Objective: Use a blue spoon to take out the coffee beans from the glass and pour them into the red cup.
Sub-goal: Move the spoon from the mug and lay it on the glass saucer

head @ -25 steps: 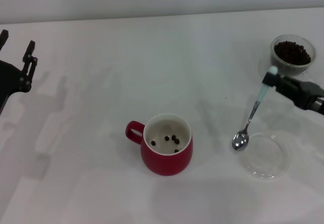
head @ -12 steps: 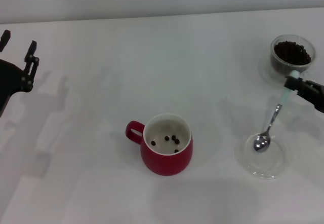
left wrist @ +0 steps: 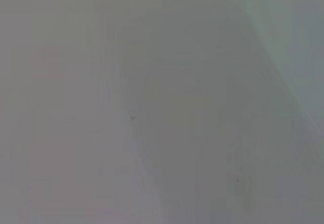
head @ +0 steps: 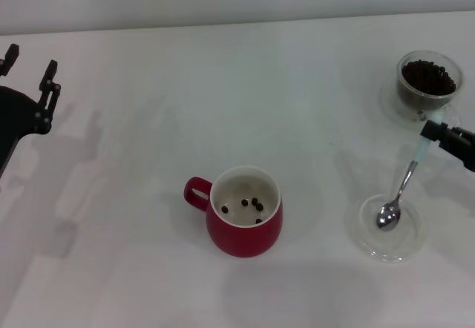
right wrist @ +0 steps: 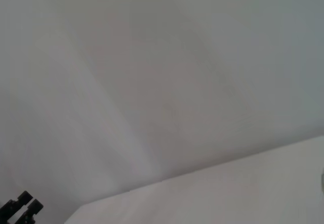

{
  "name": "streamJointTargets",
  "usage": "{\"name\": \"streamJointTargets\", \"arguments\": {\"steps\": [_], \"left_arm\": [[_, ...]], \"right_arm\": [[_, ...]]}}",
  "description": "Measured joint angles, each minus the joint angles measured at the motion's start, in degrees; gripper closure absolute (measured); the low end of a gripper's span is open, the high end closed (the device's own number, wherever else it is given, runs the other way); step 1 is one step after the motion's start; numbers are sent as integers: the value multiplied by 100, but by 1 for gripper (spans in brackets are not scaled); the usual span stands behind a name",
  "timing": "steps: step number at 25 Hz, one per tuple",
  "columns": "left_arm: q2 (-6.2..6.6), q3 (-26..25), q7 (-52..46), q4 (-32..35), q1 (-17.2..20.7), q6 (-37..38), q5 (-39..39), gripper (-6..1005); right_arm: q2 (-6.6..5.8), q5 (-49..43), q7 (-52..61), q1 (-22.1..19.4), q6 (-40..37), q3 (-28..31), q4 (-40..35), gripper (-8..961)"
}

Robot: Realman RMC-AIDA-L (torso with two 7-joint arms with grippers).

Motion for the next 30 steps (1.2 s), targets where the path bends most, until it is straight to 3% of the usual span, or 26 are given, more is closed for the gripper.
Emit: {"name": "streamJointTargets", "arguments": {"steps": [30], "left_arm": [[0,20,-3,67,5,-5,-9,509]], "right_arm": [[48,-214,189,143,-318,-30,401,807]]}}
